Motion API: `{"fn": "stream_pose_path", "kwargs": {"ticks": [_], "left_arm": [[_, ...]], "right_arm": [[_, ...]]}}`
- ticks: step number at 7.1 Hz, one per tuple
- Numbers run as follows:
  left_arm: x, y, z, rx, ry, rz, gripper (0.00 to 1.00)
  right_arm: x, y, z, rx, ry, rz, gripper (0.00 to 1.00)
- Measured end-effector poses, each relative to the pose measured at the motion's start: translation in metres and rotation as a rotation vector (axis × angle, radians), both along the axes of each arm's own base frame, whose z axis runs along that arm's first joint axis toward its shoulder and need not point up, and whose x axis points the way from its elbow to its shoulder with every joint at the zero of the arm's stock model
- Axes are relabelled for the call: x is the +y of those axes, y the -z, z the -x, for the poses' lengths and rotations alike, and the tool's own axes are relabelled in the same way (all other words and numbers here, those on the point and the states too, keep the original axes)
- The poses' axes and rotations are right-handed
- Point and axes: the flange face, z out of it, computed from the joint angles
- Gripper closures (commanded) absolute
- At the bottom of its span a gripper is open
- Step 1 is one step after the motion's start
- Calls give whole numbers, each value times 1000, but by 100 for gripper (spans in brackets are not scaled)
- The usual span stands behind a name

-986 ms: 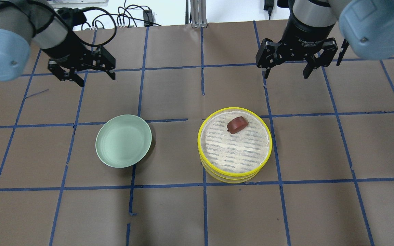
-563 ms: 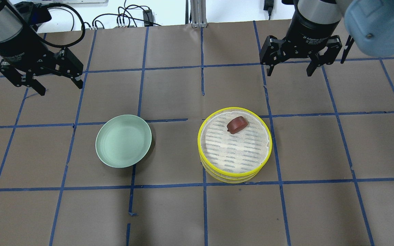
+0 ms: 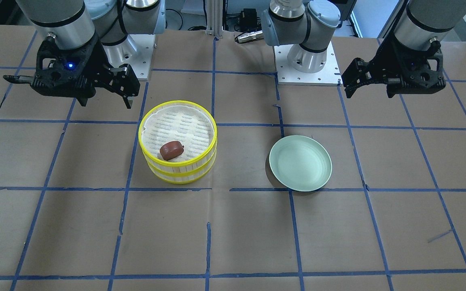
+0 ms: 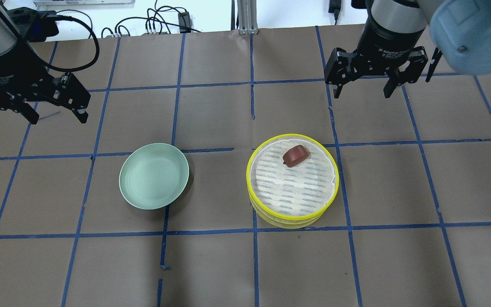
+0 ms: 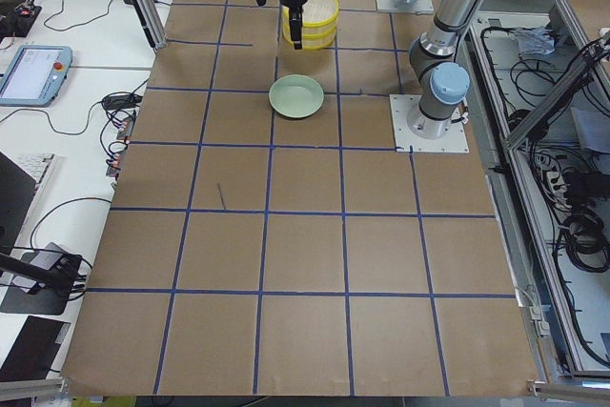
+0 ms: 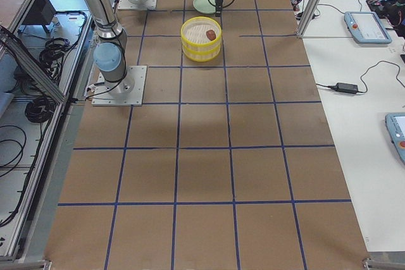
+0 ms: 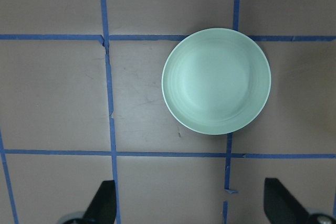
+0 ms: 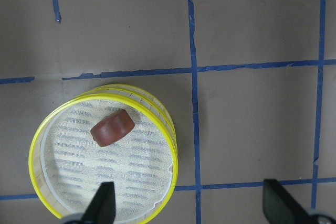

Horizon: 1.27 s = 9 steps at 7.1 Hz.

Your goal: Place buns in different layers of steamer

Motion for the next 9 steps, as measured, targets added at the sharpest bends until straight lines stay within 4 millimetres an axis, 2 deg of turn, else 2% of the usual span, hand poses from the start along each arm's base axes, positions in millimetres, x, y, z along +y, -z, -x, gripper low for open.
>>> {"fn": "stream_pose_path", "kwargs": {"ticks": [1,3,4,9], "left_arm": [[0,-1,11,8,10,7,0],[-2,-4,44,48,52,56,0],[-1,-5,52,54,68,68,0],[-1,-4,58,64,80,73,0]], "right_arm": [[1,0,0,0,0,-2,0],[1,0,-1,-2,1,-2,0],[1,0,0,-2,1,-2,0],[1,-1,1,-3,1,-4,0]]}}
